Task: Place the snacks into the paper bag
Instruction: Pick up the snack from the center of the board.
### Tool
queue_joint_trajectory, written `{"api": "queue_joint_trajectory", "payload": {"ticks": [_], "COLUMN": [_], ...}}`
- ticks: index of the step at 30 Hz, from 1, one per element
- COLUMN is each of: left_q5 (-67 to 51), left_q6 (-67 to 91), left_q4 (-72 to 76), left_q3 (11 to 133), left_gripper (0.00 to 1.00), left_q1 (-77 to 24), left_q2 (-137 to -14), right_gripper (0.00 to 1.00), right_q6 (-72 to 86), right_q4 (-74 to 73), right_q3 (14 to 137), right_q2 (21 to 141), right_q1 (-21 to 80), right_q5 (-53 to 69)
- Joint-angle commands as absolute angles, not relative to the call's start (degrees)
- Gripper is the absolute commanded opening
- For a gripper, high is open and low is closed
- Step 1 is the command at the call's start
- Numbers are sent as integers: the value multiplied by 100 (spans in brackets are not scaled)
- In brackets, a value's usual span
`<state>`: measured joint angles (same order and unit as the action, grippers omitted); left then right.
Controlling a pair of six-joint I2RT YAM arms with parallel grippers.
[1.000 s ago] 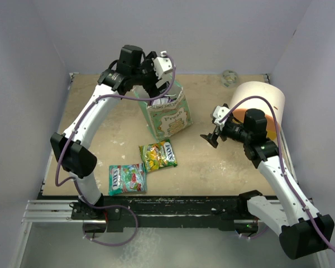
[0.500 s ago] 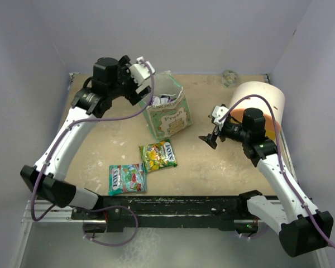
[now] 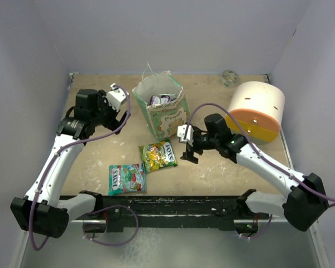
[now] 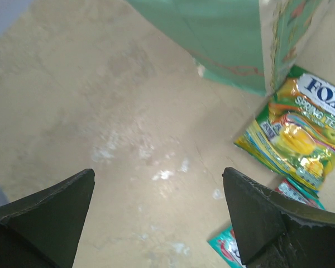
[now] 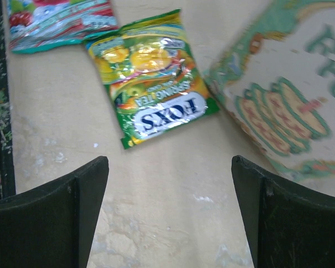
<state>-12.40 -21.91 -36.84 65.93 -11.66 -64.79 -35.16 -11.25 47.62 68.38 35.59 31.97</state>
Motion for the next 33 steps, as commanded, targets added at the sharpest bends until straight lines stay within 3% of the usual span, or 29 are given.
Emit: {"api": "queue_joint_trajectory", "payload": {"ticks": [1,12,23,25,33], "left_q5": [-1677,-2325,-2559,-2487,-2670], "left_q6": [-1752,-1525,-2143,-2245,-2314], "left_q4": [-3428,-3250,-3722,-3772,-3255], "left_q3": [6213,6093,6257,6210,5515], "left_gripper": [99,99,99,99,99], "left_q1": [-820,-458,-457,-457,-457], "left_q2": [-6249,-6502,-6673,-6710,-6361], "right_gripper": [90,86,73,68,30], "right_q6": [-3844,-3893,-3589,-3541,-3405], "right_q4": [-827,-173,-313,-353,-665], "right_q3": [4922,5125,5500,5532,5666], "right_q2": [7378,8711,9664,9766,9873], "right_q1": [4015,5333,5634,5633,5634], "right_q5": [2652,1249,598,543,723]}}
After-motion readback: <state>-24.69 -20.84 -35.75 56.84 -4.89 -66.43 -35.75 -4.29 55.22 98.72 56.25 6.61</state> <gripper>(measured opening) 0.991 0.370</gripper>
